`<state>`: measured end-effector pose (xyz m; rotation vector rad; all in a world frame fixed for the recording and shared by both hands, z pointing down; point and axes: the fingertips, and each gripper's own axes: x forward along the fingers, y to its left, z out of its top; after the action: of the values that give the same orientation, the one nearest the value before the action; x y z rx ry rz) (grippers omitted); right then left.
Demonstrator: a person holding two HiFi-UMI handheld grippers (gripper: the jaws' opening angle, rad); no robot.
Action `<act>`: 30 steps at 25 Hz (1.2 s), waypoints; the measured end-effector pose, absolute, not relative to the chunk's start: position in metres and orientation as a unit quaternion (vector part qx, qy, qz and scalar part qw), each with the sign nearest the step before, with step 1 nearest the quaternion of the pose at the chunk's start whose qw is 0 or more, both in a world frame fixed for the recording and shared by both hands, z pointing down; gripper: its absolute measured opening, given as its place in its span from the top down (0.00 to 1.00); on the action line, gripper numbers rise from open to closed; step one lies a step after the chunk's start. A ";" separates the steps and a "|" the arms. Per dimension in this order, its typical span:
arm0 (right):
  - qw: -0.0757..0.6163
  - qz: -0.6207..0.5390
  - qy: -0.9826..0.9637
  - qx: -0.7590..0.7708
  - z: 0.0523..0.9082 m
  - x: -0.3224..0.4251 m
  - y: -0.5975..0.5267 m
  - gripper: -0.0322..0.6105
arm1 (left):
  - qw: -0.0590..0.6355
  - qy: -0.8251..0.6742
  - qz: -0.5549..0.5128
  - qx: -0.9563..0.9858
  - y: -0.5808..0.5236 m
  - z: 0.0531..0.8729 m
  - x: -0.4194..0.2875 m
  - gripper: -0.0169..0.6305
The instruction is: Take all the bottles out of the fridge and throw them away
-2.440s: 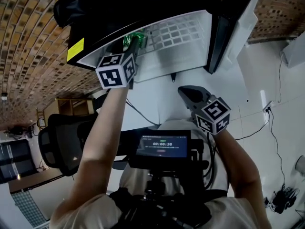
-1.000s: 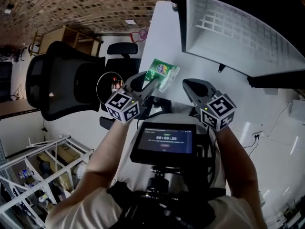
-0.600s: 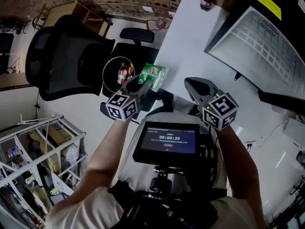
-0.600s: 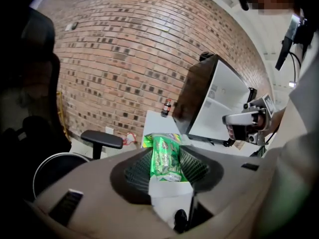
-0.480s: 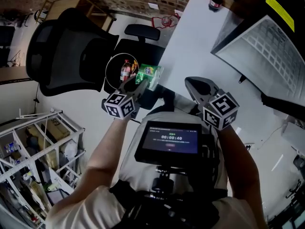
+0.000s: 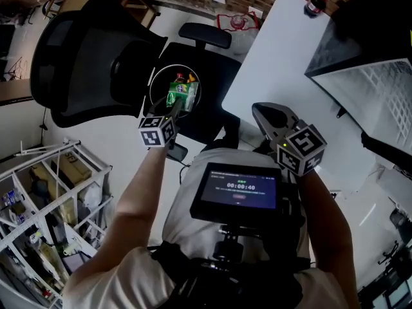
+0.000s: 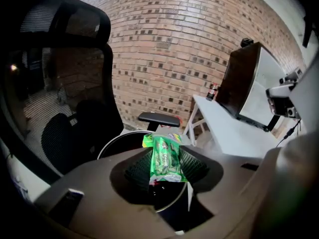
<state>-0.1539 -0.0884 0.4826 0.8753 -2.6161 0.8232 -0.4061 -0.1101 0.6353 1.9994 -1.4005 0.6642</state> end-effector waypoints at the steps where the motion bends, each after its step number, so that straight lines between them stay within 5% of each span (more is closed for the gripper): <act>1: 0.133 0.283 -0.901 0.302 0.483 -0.158 -0.090 0.95 | 0.303 -0.531 0.263 0.746 -0.114 0.641 -0.413 0.72; 15: 0.151 0.290 -0.877 0.353 0.490 -0.158 -0.096 0.95 | 0.270 -0.475 0.460 0.700 -0.121 0.728 -0.456 0.69; 19: 0.146 0.292 -0.873 0.363 0.490 -0.154 -0.096 0.95 | 0.266 -0.470 0.474 0.696 -0.117 0.729 -0.456 0.59; 30: 0.128 0.283 -0.872 0.379 0.485 -0.142 -0.094 0.95 | 0.235 -0.490 0.444 0.712 -0.120 0.699 -0.448 0.59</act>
<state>-0.1415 -0.0944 0.4853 1.1031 -2.5361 0.8219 -0.4480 -0.1197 0.6989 1.9541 -1.3439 1.2187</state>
